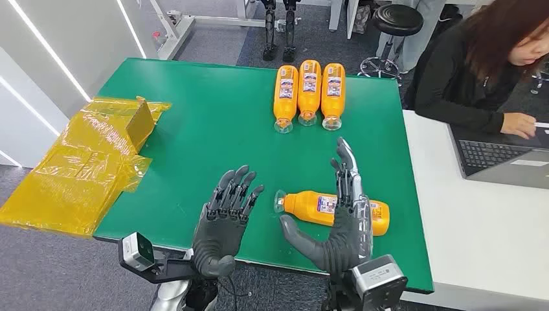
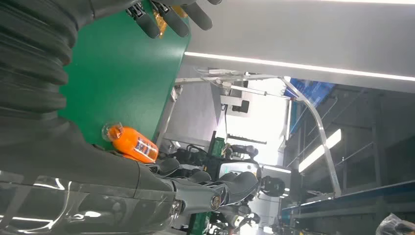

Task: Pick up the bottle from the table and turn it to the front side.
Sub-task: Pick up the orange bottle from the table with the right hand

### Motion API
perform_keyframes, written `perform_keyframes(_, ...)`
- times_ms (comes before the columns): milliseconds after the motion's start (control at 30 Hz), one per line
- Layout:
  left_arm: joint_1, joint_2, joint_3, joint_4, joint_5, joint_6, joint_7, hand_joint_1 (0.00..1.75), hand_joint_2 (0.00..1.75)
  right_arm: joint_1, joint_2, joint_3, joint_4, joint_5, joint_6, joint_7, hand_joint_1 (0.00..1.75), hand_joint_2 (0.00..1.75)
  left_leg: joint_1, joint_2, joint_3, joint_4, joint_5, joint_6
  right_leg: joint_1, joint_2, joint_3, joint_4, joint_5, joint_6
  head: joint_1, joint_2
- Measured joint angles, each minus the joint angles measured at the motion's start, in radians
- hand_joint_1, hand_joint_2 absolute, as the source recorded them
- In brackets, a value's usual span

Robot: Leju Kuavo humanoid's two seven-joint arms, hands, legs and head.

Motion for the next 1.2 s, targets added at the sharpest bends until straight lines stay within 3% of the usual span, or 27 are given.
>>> perform_keyframes(1200,0.000,0.000,0.000,0.000,0.004,0.006,0.000,0.00,1.75,-0.019,0.001,0.002,0.020,0.008,0.020,0.004,0.00,1.75,0.000,0.000,0.000,0.000,0.000,0.000,0.000,0.000,0.000,0.000,0.000,0.000,0.000,0.000)
